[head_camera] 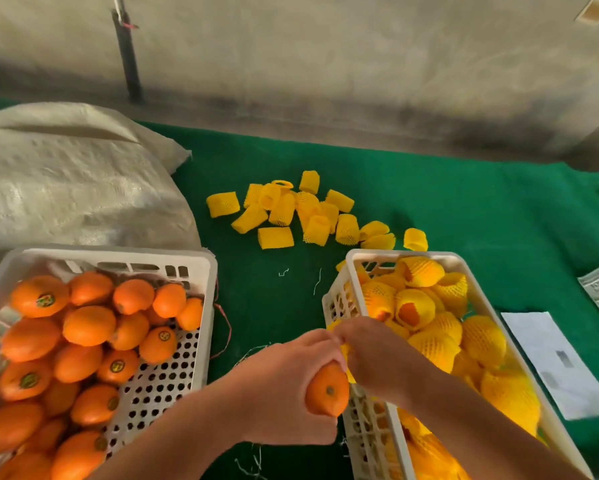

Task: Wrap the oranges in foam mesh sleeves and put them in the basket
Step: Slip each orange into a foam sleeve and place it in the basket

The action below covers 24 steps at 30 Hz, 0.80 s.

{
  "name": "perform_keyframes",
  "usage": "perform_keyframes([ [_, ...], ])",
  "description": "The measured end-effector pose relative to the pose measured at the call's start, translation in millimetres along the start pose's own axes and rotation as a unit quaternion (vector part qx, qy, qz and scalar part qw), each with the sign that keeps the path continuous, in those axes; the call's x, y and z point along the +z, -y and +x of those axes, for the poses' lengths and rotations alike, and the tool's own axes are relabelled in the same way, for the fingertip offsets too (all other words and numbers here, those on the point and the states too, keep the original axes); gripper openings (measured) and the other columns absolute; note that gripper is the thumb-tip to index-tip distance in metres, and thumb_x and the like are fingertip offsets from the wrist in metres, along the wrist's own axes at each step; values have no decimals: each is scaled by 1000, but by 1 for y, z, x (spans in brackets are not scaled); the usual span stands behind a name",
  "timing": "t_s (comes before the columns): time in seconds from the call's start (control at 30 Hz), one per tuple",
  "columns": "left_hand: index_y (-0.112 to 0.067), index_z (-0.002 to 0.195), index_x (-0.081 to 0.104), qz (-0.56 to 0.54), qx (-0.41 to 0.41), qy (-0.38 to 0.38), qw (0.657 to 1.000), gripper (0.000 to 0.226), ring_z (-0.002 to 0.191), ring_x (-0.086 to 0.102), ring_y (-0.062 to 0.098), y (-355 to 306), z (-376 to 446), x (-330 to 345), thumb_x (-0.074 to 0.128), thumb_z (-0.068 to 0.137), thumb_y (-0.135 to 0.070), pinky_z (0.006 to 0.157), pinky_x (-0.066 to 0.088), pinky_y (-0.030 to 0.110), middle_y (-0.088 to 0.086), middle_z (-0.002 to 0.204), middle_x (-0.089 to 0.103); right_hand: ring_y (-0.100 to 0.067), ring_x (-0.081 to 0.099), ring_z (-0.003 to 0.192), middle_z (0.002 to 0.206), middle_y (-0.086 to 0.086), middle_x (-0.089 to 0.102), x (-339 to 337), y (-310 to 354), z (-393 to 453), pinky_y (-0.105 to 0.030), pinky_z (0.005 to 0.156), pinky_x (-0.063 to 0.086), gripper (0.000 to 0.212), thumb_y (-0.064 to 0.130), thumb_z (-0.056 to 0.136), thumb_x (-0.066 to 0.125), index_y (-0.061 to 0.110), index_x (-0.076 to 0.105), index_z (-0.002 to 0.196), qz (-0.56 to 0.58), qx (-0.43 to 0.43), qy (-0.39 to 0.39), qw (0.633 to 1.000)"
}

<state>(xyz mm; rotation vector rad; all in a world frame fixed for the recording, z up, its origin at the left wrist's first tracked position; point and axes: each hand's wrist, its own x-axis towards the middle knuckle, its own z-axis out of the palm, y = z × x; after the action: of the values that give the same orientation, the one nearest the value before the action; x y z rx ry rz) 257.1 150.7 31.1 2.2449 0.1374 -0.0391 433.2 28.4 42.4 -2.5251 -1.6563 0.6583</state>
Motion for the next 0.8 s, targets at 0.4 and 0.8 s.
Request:
perform_keyframes([
  [0.4, -33, 125, 38, 262, -83, 108, 955, 63, 72, 51, 11, -3, -35, 38, 70, 74, -50, 56, 45, 28, -9, 118, 42, -12, 44, 129, 134, 10, 60, 21, 11, -53, -36, 116, 43, 42, 8, 97, 66, 25, 64, 136, -62, -43, -80, 994],
  [0.8, -28, 114, 58, -389, -291, -165, 858, 54, 74, 77, 29, -17, -44, 44, 81, 74, -57, 64, 64, 38, 15, 105, 69, -14, 43, 124, 139, 10, 58, 54, 43, -87, -40, 119, 36, 42, 9, 95, 66, 25, 66, 133, -76, -96, -112, 986],
])
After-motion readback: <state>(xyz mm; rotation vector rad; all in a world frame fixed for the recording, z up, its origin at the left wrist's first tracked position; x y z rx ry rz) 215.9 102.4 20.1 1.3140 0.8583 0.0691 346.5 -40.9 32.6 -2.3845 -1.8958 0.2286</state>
